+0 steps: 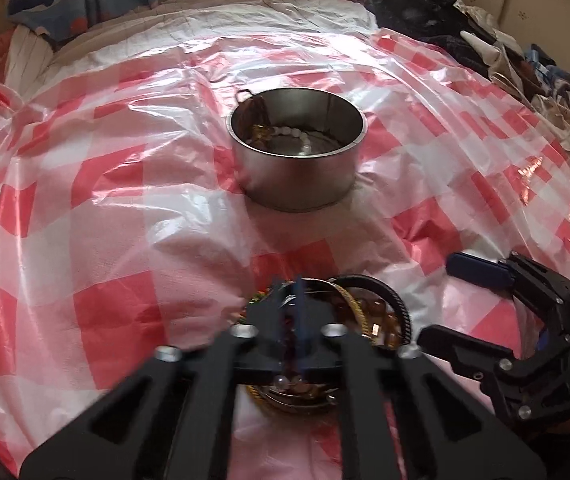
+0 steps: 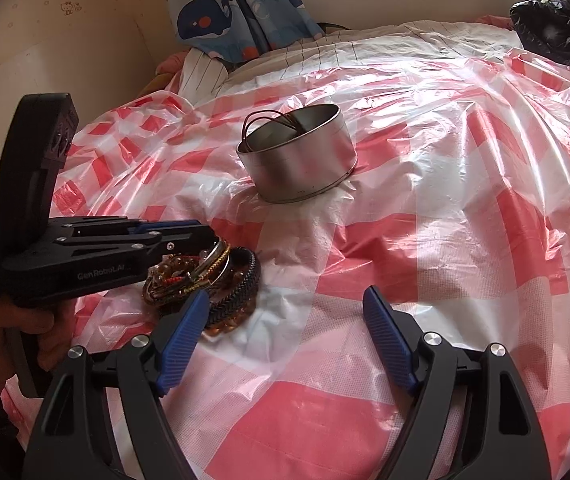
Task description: Organize jewelry
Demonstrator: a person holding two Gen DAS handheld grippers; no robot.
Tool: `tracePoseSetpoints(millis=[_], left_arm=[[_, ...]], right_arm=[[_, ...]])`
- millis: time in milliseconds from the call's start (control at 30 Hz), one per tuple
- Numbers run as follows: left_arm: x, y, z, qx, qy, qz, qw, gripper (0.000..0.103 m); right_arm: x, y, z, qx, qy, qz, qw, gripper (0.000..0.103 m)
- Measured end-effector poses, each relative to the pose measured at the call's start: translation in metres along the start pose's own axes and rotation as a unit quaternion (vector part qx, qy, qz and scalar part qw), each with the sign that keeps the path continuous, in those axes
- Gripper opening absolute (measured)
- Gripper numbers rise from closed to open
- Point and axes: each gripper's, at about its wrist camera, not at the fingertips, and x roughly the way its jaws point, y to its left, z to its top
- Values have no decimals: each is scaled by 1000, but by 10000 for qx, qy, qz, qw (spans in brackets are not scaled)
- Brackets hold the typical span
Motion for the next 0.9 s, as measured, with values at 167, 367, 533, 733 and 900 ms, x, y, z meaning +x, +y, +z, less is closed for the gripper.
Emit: tracePoseSetpoints(millis=[167,367,533,733,900], left_arm=[[-19,-15,-14,230,92,-32,9997,0],[-38,-22,-22,314,-154,-12,9994,3],[-27,-34,-21,479,-85,-26,9988,20],[-20,-37,-20,507,-11,71,9987,9],[-44,-18,-18,2,-284,-186,9994,5]], right_arm=[[0,0,0,5,0,9,10000,77],[0,0,0,1,-2,3,10000,77],[0,0,0,1,-1,3,10000,77],[-1,0,0,16,-6,13,10000,77],[-1,0,0,18,-10,12,10000,77]])
